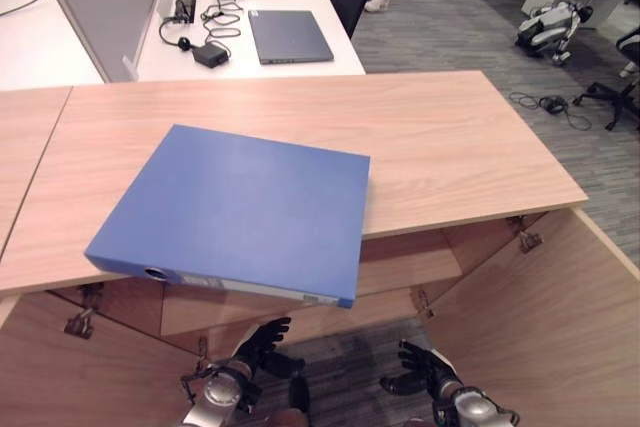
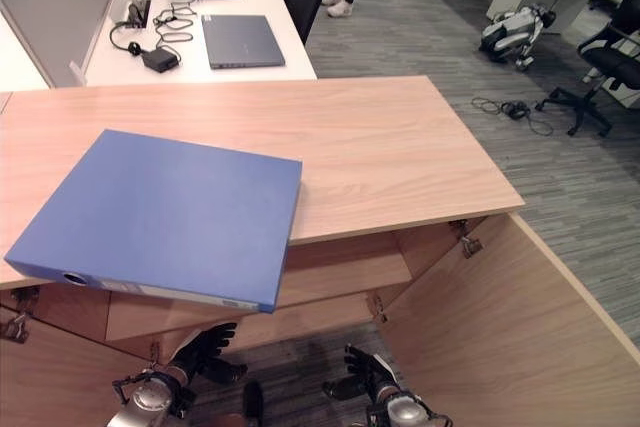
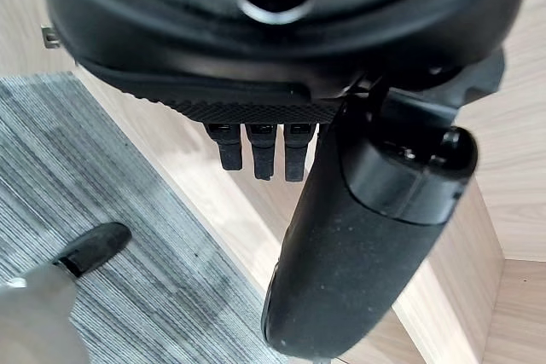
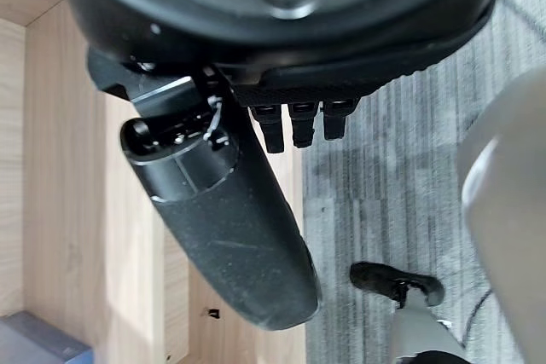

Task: Put the empty folder in the office cabinet

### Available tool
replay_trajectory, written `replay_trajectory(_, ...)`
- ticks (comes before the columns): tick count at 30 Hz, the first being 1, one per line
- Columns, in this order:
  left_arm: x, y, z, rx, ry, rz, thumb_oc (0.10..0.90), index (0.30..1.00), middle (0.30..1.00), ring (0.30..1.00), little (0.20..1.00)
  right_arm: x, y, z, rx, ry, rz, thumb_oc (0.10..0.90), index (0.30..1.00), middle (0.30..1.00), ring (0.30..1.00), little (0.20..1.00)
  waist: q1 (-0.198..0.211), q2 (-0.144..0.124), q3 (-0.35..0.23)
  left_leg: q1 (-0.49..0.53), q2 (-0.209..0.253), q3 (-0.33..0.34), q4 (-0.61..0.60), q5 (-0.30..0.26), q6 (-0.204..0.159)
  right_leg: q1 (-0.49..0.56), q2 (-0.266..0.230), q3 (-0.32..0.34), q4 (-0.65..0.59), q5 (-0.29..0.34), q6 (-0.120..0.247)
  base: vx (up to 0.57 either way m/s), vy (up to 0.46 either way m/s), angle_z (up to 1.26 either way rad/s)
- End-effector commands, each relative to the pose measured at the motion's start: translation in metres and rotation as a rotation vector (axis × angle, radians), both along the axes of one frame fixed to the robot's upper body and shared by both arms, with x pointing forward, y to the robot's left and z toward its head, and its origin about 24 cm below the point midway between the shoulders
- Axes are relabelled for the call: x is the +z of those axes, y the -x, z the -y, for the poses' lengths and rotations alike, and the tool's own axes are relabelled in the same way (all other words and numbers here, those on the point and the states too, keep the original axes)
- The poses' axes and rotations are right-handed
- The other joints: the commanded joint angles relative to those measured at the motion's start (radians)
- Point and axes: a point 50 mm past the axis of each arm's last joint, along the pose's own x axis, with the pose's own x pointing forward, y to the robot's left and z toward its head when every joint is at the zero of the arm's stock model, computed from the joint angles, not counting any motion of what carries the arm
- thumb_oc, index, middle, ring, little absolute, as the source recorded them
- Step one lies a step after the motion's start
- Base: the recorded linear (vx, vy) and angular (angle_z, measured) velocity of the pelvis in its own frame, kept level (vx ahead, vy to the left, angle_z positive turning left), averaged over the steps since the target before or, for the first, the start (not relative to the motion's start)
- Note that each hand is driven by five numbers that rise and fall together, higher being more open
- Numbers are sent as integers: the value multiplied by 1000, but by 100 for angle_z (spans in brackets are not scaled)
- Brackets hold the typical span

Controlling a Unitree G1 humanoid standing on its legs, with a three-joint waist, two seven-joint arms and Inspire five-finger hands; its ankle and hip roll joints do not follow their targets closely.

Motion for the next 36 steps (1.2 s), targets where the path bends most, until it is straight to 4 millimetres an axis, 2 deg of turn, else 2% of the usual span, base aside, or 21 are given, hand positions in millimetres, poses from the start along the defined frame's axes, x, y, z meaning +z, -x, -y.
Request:
replay_trajectory(1,25,-33,14,-20,62,175,800,900,900,900,900,17,-25,13,11,38,125,800,900,900,900,900,-14,13,13,62,51,37,-1,-56,-145,-24,39,68,75,-2,-6,88,-52,44)
replay_trajectory(2,26,-35,16,-28,64,182,800,900,900,900,900,18,-25,12,17,28,130,800,900,900,900,900,-26,6,22,71,42,20,-1,-61,-143,-23,50,150,56,0,1,82,-67,54)
replay_trajectory(4,26,-34,17,-35,66,185,800,900,900,900,900,18,-23,12,27,25,127,800,900,900,900,900,-30,3,17,79,30,6,-1,-69,-140,-6,49,210,40,3,-1,89,-80,61)
replay_trajectory(7,26,-32,18,-35,72,184,800,900,900,900,900,17,-19,14,27,32,115,800,900,900,900,900,-28,4,6,91,24,-2,-1,-74,-140,11,47,226,26,3,-6,71,-74,7)
replay_trajectory(12,21,-25,19,-12,93,166,800,900,900,900,900,16,-16,18,43,46,107,800,900,900,900,900,-11,17,-18,103,42,-22,-1,-68,-158,82,51,171,-46,-3,-18,36,-148,7)
replay_trajectory(17,17,-18,21,1,104,145,800,900,900,900,900,19,-17,24,40,59,121,800,900,900,900,900,0,33,-25,105,75,-58,4,-41,-187,151,85,134,-93,-35,-45,-3,-161,10)
replay_trajectory(24,13,-15,30,-4,136,123,800,900,900,900,900,16,-11,38,16,97,92,800,900,900,900,900,14,61,-7,67,128,-124,30,31,-242,218,141,84,-140,-76,-89,-49,-177,26)
replay_trajectory(25,12,-14,33,-9,146,120,800,900,900,900,900,15,-9,41,11,107,86,800,900,900,900,900,23,70,1,41,140,-144,48,62,-257,229,149,73,-146,-86,-96,-48,-103,37)
replay_trajectory(28,13,-15,35,-8,155,123,800,900,900,900,900,15,-8,45,3,116,77,800,900,900,900,900,22,71,7,18,142,-159,58,65,-265,235,150,54,-150,-90,-103,-76,-79,30)
replay_trajectory(30,12,-15,37,-3,163,120,800,900,900,900,900,16,-9,47,-2,124,83,800,900,900,900,900,24,72,17,-8,150,-144,102,89,-268,238,147,27,-155,-84,-105,-138,-36,38)
replay_trajectory(31,15,-16,38,-8,171,130,800,900,900,900,900,18,-13,48,-6,130,94,800,900,900,900,900,11,61,27,-23,173,-51,153,91,-254,223,139,5,-154,-71,-111,-177,-23,40)
replay_trajectory(32,15,-16,38,-7,171,130,800,900,900,900,900,18,-13,48,-6,130,95,800,900,900,900,900,13,61,26,-26,175,-48,158,87,-254,221,139,8,-154,-70,-111,-268,-48,38)
replay_trajectory(33,17,-17,39,-19,178,136,800,900,900,900,900,18,-15,48,-8,132,95,800,900,900,900,900,5,52,23,-4,187,13,219,41,-244,198,136,-6,-150,-59,-118,-186,-44,36)
replay_trajectory(35,16,-16,38,-19,175,132,800,900,900,900,900,18,-16,48,-7,130,98,800,900,900,900,900,5,48,21,7,179,8,251,11,-241,192,136,-7,-149,-53,-119,-161,-41,14)
replay_trajectory(36,15,-15,37,-19,169,127,800,900,900,900,900,18,-16,48,-13,127,98,800,900,900,900,900,1,37,17,29,149,-27,326,-44,-237,180,132,-15,-147,-42,-121,-108,-17,13)
